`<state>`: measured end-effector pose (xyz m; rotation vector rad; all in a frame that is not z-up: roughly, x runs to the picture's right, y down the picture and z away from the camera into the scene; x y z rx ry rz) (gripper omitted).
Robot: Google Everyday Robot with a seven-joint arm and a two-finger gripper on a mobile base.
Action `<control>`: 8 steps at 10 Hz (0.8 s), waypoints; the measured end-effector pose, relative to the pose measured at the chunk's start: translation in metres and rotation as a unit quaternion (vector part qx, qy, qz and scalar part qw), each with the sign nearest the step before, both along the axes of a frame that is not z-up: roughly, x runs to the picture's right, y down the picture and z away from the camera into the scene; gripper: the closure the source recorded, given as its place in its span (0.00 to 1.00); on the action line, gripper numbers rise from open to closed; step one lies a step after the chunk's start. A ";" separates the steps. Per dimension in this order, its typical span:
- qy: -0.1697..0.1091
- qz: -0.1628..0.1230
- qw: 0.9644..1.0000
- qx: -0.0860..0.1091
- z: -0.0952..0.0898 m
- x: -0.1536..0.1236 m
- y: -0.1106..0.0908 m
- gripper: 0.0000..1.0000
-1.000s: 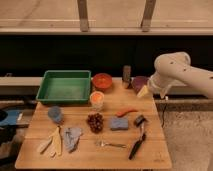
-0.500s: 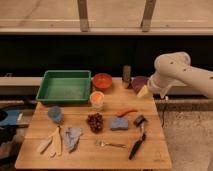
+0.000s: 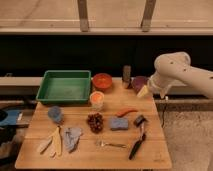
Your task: Wipe red bowl with sponge
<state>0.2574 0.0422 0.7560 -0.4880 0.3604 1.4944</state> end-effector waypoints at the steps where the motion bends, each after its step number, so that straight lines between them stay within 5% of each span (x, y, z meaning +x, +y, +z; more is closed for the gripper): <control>1: 0.000 0.000 1.000 0.000 0.000 0.000 0.000 0.22; 8: -0.002 -0.003 1.000 -0.002 0.000 0.000 0.000 0.22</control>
